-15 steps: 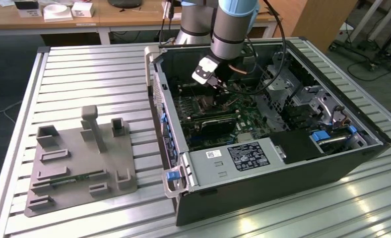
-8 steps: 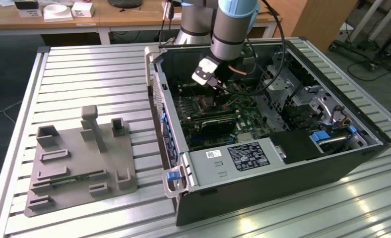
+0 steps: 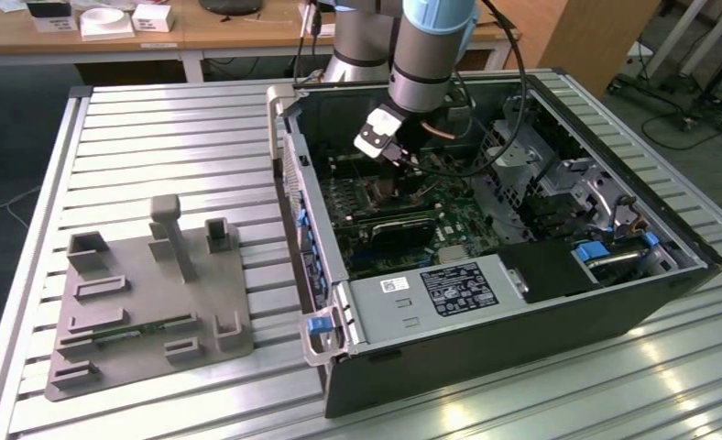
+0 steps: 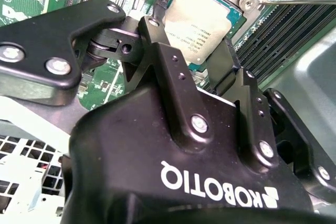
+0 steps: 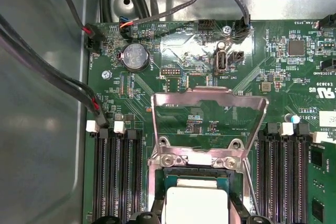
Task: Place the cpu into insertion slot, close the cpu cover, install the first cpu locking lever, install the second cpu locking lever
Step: 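Place the cpu into insertion slot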
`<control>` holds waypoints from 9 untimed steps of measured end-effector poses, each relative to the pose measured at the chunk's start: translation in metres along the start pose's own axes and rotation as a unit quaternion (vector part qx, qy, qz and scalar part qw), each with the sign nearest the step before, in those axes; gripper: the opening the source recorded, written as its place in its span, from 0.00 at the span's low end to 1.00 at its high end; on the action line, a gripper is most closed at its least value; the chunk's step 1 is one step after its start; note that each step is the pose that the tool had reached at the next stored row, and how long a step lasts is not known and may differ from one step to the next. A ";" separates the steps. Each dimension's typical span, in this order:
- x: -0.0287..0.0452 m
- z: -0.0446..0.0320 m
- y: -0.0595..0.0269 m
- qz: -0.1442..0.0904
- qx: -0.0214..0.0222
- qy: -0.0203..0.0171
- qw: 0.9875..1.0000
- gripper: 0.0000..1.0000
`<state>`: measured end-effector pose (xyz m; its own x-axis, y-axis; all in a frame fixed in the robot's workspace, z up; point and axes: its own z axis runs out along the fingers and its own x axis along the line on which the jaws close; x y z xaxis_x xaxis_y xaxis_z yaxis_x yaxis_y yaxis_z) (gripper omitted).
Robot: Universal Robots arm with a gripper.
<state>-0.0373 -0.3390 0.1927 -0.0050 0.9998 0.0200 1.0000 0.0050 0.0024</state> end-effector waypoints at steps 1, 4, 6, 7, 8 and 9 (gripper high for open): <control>0.0000 0.0000 0.0001 0.000 0.000 0.000 1.000 0.54; -0.0001 0.0001 0.0003 0.005 0.000 0.000 1.000 0.54; -0.0002 0.0002 0.0003 0.006 0.000 0.000 1.000 0.54; -0.0003 0.0002 0.0003 0.006 0.000 0.000 1.000 0.54; -0.0003 0.0002 0.0003 0.006 0.000 0.000 1.000 0.54; -0.0003 0.0003 0.0003 0.006 0.000 0.000 1.000 0.54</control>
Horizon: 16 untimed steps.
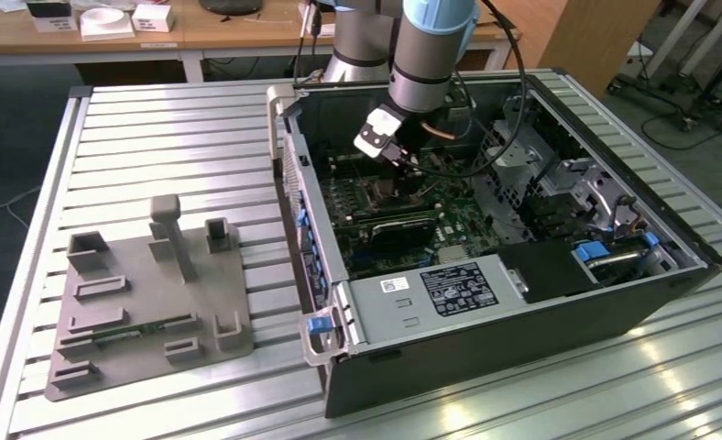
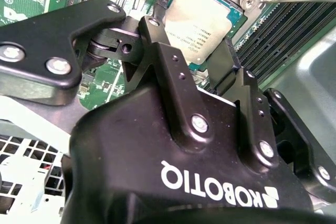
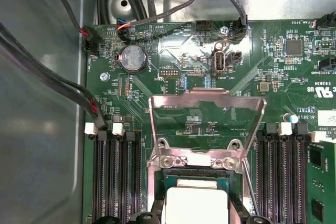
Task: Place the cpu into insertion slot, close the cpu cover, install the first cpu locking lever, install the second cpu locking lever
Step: 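Place the cpu into insertion slot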
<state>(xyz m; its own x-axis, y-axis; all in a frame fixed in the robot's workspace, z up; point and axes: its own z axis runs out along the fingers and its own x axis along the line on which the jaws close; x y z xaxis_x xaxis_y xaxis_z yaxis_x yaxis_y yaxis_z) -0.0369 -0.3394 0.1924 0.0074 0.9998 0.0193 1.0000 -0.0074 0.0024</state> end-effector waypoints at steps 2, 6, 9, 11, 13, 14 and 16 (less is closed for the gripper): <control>0.0000 0.0001 0.0001 0.000 0.000 0.000 1.000 0.54; 0.0000 0.0002 0.0002 0.000 0.000 0.000 1.000 0.54; 0.0000 0.0003 0.0002 0.000 0.000 0.000 1.000 0.54; 0.0000 0.0004 0.0002 0.000 0.000 0.000 1.000 0.54; 0.0000 0.0004 0.0002 0.000 0.000 0.000 1.000 0.54; 0.0000 0.0004 0.0003 0.000 0.000 0.000 1.000 0.54; 0.0000 0.0005 0.0003 0.000 0.000 0.000 1.000 0.54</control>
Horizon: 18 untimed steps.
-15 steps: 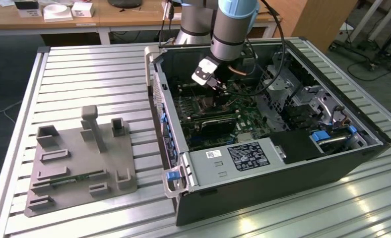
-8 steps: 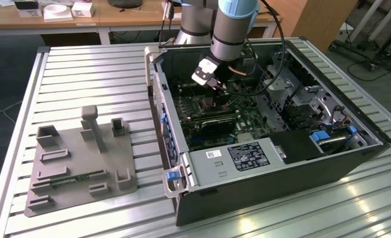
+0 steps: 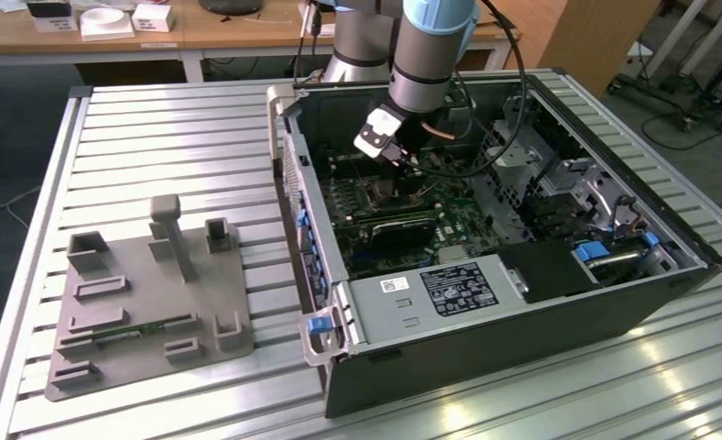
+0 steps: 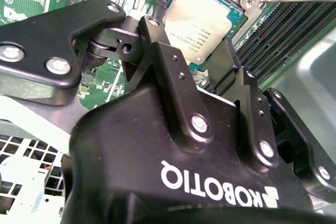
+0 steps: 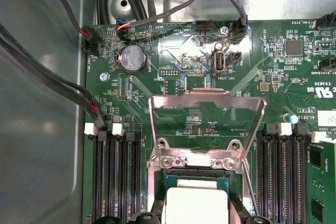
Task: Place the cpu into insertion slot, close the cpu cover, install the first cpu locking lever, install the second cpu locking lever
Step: 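Place the cpu into insertion slot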
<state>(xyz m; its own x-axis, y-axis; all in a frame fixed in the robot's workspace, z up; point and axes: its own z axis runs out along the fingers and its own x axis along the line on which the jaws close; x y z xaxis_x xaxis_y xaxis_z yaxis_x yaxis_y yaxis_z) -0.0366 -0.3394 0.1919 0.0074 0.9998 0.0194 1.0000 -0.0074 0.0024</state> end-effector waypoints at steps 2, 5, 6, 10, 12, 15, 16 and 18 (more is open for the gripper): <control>0.0000 0.0000 0.0007 0.000 0.000 0.000 1.000 0.54; 0.0000 0.0000 0.0044 0.000 0.000 0.000 1.000 0.54; 0.0000 0.0000 0.0048 0.000 0.000 0.000 1.000 0.54; 0.0001 0.0000 0.0049 0.000 0.000 0.000 1.000 0.54; 0.0001 0.0000 0.0050 0.000 0.000 0.000 1.000 0.54; 0.0001 0.0000 0.0051 0.000 0.000 0.000 1.000 0.54; 0.0001 0.0000 0.0051 0.000 0.000 0.000 1.000 0.54; 0.0001 0.0000 0.0051 0.000 0.000 0.000 1.000 0.54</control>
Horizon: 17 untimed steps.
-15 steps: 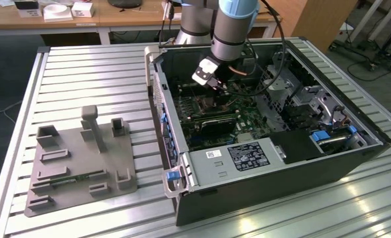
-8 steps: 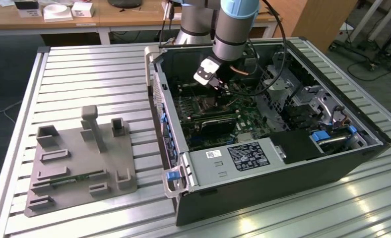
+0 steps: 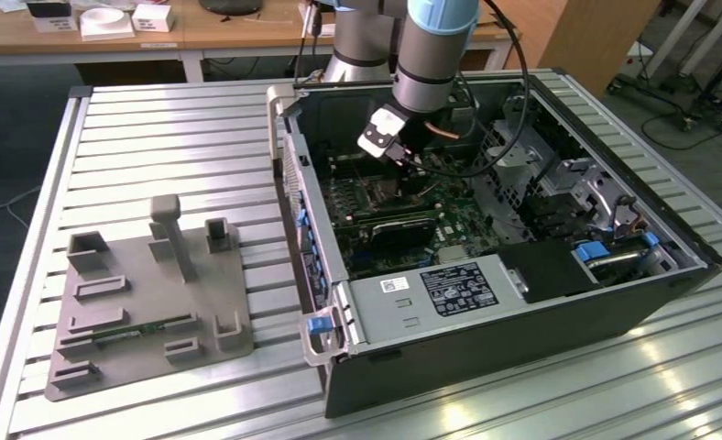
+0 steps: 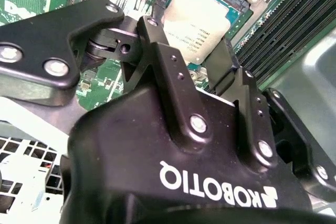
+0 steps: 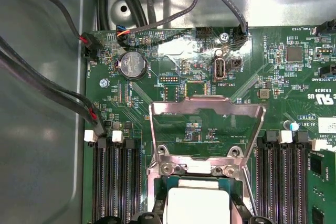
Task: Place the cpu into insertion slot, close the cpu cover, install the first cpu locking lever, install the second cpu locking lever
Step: 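Place the cpu into insertion slot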
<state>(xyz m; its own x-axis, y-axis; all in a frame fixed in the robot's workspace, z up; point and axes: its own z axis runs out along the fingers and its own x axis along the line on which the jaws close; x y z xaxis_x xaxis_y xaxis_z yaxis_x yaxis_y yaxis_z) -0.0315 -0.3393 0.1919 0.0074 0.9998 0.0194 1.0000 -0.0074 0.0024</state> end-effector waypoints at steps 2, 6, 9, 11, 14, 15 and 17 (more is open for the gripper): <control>0.0001 0.0002 0.0002 0.000 0.000 0.000 1.000 0.55; 0.0000 0.0000 0.0001 0.000 0.000 0.000 1.000 0.62; 0.0000 -0.0001 0.0000 0.000 0.000 0.000 1.000 0.62; 0.0000 -0.0016 0.0000 0.000 0.000 0.000 1.000 0.62; 0.0001 -0.0018 0.0001 0.000 0.000 0.000 1.000 0.62; 0.0001 -0.0018 0.0001 0.000 0.000 0.000 1.000 0.62; 0.0001 -0.0019 0.0000 0.000 0.000 0.000 1.000 0.62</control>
<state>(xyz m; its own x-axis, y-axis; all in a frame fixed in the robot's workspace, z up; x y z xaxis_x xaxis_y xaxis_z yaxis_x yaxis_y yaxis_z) -0.0315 -0.3393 0.1938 0.0065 0.9998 0.0200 1.0000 -0.0065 0.0025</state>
